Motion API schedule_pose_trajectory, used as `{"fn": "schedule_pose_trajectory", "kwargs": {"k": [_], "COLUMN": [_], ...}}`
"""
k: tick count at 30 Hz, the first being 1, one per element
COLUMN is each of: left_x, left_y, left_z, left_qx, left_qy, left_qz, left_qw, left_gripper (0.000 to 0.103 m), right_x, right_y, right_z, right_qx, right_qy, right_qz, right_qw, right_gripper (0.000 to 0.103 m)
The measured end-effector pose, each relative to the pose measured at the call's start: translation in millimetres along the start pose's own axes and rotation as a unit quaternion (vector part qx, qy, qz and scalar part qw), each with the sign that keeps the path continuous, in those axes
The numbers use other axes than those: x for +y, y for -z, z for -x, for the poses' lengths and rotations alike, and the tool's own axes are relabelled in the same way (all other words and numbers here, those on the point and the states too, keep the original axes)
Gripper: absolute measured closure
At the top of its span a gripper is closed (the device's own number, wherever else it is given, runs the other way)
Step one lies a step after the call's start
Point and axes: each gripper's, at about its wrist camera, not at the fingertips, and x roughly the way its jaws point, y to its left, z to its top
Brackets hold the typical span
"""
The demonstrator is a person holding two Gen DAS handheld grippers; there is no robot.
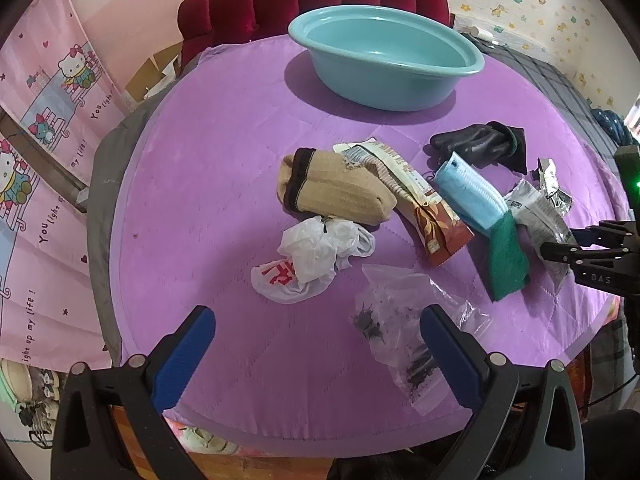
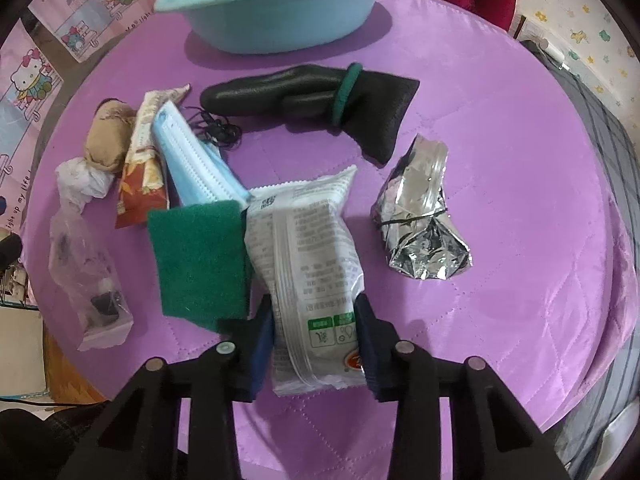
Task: Organize soft objects
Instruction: 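Grasp the white-and-green snack packet with the right gripper while the left gripper grasps the white plastic bag, then lift the snack packet with the right gripper while the left gripper carries the white bag toward the basin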
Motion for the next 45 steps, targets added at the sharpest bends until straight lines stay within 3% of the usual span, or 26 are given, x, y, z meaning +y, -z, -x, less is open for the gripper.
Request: {"fn": "schedule_pose_trajectory", "kwargs": {"k": [10, 19, 36, 38, 39, 40, 41, 45], "left_x": [11.9, 33.3, 18.4, 17.1, 16.8, 17.3, 17.7, 16.7], "left_y": [-4.2, -19.4, -44.9, -47.0, -47.6, -47.7, -47.5, -42.6], "left_z": [-8.6, -30.3, -80.5, -84.2, -86.6, -89.1, -91.7, -85.3], "left_qx": [-0.002, 0.0, 0.039, 0.043, 0.047, 0.052, 0.058, 0.054], "left_qy": [-0.002, 0.001, 0.044, 0.044, 0.045, 0.046, 0.05, 0.059], "left_qz": [0.019, 0.051, 0.033, 0.036, 0.037, 0.037, 0.036, 0.03], "left_qw": [0.9998, 0.9987, 0.9977, 0.9975, 0.9972, 0.9969, 0.9964, 0.9963], "left_gripper": [0.0, 0.0, 0.0, 0.007, 0.021, 0.043, 0.05, 0.061], "right_x": [-7.9, -12.8, -10.8, -11.9, -12.4, -13.1, -13.2, -14.6], "right_y": [9.2, -3.1, -9.0, -10.2, -10.8, -11.6, -12.1, -14.8], "right_z": [35.1, 72.6, 73.4, 72.5, 72.5, 72.4, 72.3, 72.2], "right_qx": [-0.025, -0.044, -0.037, -0.036, -0.036, -0.037, -0.037, -0.039], "right_qy": [-0.015, -0.028, -0.015, -0.014, -0.015, -0.016, -0.015, -0.018], "right_qz": [-0.033, -0.07, -0.078, -0.077, -0.077, -0.076, -0.075, -0.071], "right_qw": [0.999, 0.996, 0.996, 0.996, 0.996, 0.996, 0.996, 0.997], "right_gripper": [0.069, 0.069, 0.068, 0.068, 0.068, 0.068, 0.068, 0.068]}}
